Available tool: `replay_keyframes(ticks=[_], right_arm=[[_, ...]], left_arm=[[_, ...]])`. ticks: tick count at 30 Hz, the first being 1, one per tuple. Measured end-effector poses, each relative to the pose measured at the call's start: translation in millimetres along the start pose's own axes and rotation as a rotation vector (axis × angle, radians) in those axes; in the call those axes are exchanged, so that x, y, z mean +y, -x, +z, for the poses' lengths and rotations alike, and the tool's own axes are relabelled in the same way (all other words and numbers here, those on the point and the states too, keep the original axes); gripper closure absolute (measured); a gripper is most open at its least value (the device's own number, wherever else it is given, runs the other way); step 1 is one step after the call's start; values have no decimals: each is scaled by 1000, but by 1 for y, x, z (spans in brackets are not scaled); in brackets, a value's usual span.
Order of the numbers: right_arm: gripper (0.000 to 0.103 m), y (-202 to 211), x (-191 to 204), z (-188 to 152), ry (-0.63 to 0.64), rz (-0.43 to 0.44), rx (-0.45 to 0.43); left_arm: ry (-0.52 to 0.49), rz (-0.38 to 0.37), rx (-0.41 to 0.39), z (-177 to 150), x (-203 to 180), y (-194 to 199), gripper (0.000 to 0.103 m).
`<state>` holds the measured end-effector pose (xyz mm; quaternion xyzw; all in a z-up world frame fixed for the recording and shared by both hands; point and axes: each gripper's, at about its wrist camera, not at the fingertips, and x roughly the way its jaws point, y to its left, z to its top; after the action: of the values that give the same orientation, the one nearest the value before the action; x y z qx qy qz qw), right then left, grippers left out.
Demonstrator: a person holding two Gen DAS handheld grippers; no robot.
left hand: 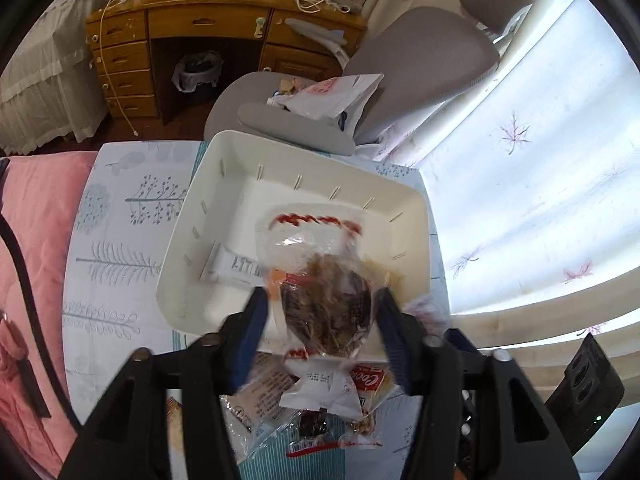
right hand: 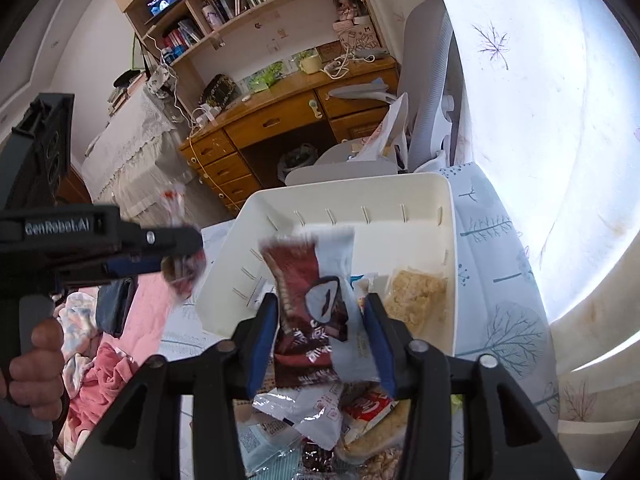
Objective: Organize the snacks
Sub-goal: 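Open the right tool over the basket while the left tool releases the nut packet, then withdraw both open tools from the basket toward the snack pile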
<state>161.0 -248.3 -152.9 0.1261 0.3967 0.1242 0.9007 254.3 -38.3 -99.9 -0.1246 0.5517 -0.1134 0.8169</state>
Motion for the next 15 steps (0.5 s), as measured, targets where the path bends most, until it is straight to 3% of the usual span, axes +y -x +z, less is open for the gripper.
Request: replay_keyframes(ticks=[1,2,15], right_arm=[[33,0,1,0,-3,-7,8],[26,0,2,-1,-9,-17,12],[25,20,27,-26,-116,-81,-14]], left_arm=[[-6,-7,1,1,-1,2,28],[-12,-16,-8,1,-1,4,28],[-63,-31,12,-29,23,41,28]])
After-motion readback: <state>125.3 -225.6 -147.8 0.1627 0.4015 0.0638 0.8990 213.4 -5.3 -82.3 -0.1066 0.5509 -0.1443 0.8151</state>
